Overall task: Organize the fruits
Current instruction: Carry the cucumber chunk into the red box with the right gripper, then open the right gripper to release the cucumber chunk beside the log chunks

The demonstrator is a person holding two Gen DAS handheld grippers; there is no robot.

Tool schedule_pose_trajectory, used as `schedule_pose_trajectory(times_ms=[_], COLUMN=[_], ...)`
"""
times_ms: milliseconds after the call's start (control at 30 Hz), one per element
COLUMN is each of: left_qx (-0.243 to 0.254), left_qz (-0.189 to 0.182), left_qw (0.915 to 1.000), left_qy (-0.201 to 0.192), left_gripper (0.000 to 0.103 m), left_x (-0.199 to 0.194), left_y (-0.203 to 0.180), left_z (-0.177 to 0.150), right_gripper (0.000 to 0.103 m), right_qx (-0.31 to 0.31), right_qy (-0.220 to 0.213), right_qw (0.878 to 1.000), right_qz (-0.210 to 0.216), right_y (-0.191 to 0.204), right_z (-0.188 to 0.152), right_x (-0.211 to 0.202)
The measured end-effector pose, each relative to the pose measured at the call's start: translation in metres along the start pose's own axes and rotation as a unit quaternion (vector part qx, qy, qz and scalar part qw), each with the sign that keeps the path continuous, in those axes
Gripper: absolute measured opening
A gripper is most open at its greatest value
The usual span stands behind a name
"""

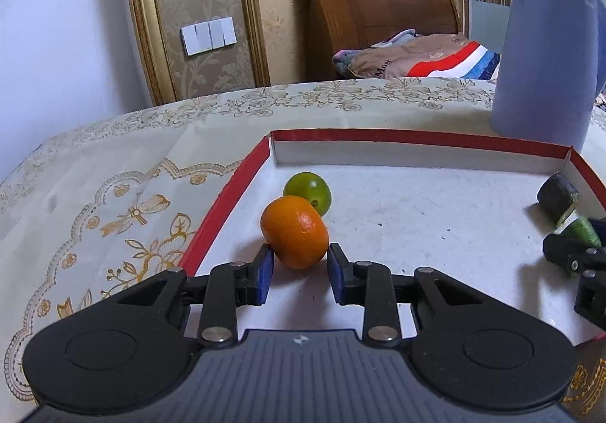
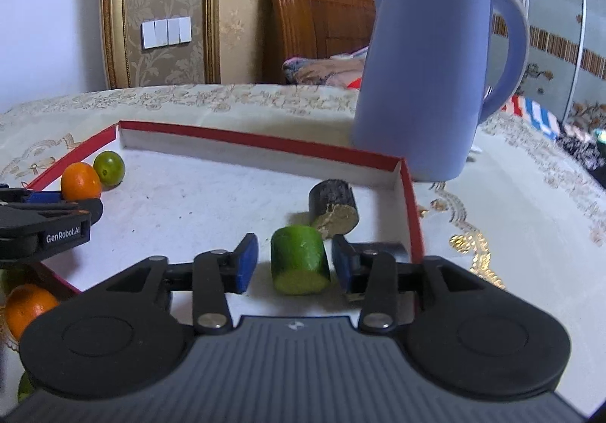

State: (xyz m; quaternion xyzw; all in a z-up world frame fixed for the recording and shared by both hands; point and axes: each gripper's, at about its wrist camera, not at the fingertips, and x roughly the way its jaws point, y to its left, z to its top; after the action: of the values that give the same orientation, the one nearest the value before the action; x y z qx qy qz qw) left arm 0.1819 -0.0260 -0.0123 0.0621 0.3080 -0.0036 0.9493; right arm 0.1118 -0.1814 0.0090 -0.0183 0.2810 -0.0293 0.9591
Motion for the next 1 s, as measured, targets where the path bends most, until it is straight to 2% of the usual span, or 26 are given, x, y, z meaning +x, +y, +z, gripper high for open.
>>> schedule_pose_trajectory(times_ms=[67,133,300,500,567,600,633,767,867,1000], left_qx=[0.002,-0.001,-0.01,-0.008,-0.005,-0.004,-0.004,0.007,0.006,-0.013], left_qz=[0.001,-0.001,-0.007,-0.006,-0.002,-0.003,-0.007,-0.01,-0.015,-0.026], left_qw=[1.0,1.0,0.9999,1.0,1.0,1.0,1.0,0.9996,0.9993,0.999], left_qy=[-0.001,0.0,0.002,0.002,0.001,-0.001,-0.003,-0.024,-0.032,-0.035], left_gripper=[0.03,0.03,0.03,0.032,0.04,0.053,0.057,0.058,0.058,0.058], left_x=[-0.001,-0.001,0.0,0.0,-0.001,-0.002,-0.004,-0.017,-0.027,-0.041], left_y=[-0.001,0.001,0.004,0.004,0.004,0.004,0.004,0.003,0.006,0.02], left_z=[-0.001,-0.001,-0.001,0.0,-0.001,-0.001,-0.002,-0.003,-0.007,-0.014], right_gripper=[0.058,0.058,0.072,0.079,0.08,0.08,0.081,0.087,0.095,0.099], right_qx=[0.005,0.008,0.005,0.001,0.006,0.009,0.014,0.034,0.035,0.048], right_qy=[-0.004,-0.005,-0.009,-0.018,-0.02,-0.024,-0.028,-0.044,-0.067,-0.091], right_qw=[1.0,1.0,1.0,1.0,0.999,0.999,0.999,0.997,0.997,0.994], right_qz=[0.002,0.007,0.013,0.022,0.027,0.03,0.035,0.05,0.034,0.028], right_y=[0.0,0.0,0.003,0.006,0.004,0.003,0.001,-0.005,-0.007,-0.013], right_z=[0.0,0.0,-0.002,-0.006,-0.006,-0.006,-0.007,-0.009,-0.012,-0.011], right_x=[-0.002,-0.004,-0.006,-0.011,-0.013,-0.014,-0.016,-0.027,-0.036,-0.045])
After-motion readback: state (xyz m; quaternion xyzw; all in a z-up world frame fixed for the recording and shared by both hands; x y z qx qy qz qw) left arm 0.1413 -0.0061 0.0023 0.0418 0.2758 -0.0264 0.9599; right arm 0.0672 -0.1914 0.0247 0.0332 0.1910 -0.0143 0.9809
